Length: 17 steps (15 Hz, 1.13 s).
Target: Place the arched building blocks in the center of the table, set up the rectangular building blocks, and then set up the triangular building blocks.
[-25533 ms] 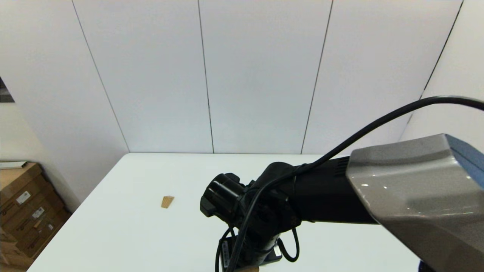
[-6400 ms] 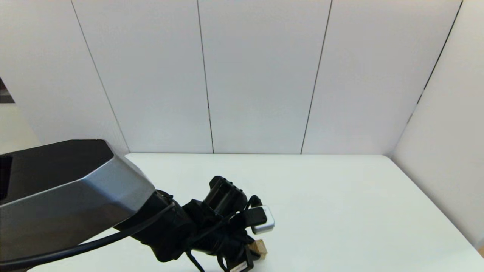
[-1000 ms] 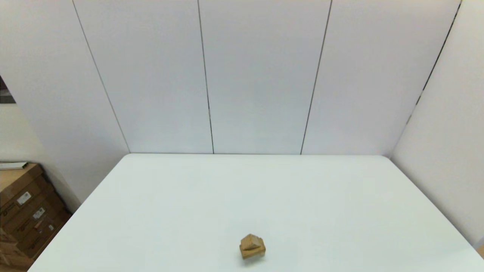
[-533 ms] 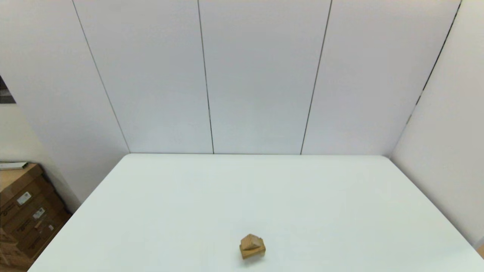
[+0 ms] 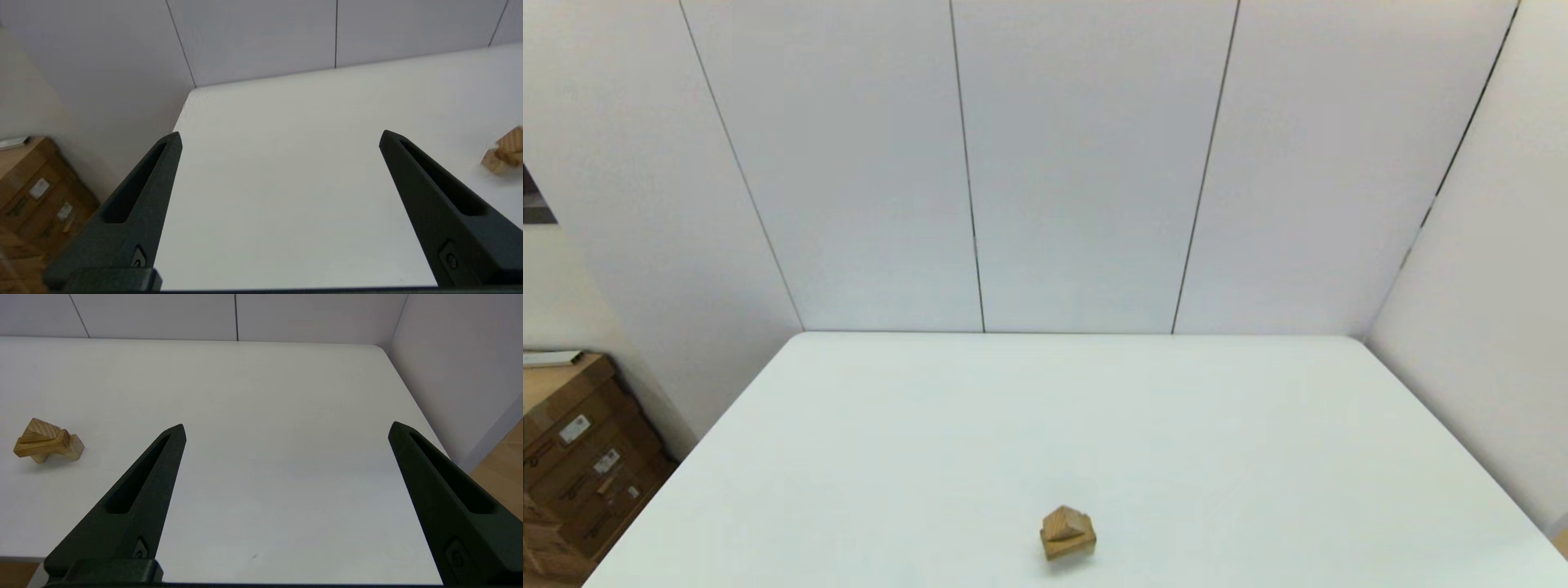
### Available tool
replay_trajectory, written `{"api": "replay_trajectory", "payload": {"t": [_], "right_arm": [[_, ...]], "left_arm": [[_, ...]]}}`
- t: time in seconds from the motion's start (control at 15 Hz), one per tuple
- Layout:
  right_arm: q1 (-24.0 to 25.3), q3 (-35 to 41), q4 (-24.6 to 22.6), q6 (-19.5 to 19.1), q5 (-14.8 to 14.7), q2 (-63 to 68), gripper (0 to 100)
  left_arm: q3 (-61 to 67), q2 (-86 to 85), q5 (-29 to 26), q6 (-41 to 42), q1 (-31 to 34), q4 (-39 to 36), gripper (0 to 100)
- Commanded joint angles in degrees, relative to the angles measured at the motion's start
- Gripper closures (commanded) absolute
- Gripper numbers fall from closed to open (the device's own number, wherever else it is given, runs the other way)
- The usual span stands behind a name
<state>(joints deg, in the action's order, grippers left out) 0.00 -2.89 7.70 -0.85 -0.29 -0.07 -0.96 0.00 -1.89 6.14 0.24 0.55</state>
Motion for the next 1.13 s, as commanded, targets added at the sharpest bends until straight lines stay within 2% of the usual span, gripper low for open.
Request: {"api": "replay_trajectory", "payload": {"t": [0.07,0.33,1.13], "right_arm": [[0.0,0.0,0.0,0.0,0.0,0.0,0],[0.0,0.0,0.0,0.0,0.0,0.0,0],[0.0,0.3,-0.9,0.8,0.0,0.0,0]], "left_arm": [[0.9,0.0,0.0,-2.9,0.0,-0.5,0],[0.9,0.0,1.7,-6.1,0.0,-0.5,0],[0.9,0.0,1.7,-6.2,0.0,-0.5,0]]}}
